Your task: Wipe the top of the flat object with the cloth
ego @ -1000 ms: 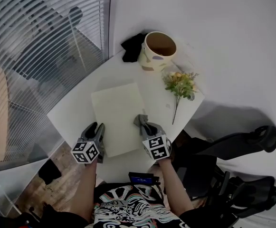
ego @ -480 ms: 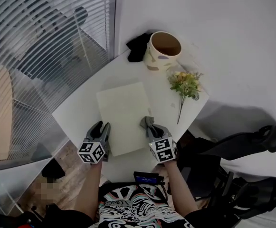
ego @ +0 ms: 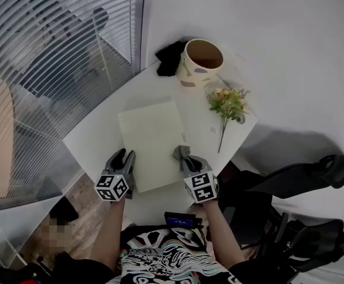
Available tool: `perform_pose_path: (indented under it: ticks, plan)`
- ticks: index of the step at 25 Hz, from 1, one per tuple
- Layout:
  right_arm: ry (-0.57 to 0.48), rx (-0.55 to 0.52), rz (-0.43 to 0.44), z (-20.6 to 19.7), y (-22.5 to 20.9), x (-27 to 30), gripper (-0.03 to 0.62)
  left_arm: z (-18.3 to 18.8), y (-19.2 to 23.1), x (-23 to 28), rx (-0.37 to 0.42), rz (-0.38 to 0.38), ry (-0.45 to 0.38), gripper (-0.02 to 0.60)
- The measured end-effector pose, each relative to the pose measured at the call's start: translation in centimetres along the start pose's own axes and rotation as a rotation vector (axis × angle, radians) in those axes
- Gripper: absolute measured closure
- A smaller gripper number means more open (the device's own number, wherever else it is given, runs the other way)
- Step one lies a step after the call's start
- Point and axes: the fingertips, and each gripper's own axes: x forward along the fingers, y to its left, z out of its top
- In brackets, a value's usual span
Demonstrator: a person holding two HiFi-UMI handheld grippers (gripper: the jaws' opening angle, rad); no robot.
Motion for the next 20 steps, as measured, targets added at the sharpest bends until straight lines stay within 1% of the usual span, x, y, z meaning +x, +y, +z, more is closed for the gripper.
perform_pose_path:
  ticks: [20]
  plan:
    - [0.007,0.02,-0.005,-1.6,0.5,-1.6,0.574,0.0,0.0,0.1,-0.001,-0.008,-0.002,0.364]
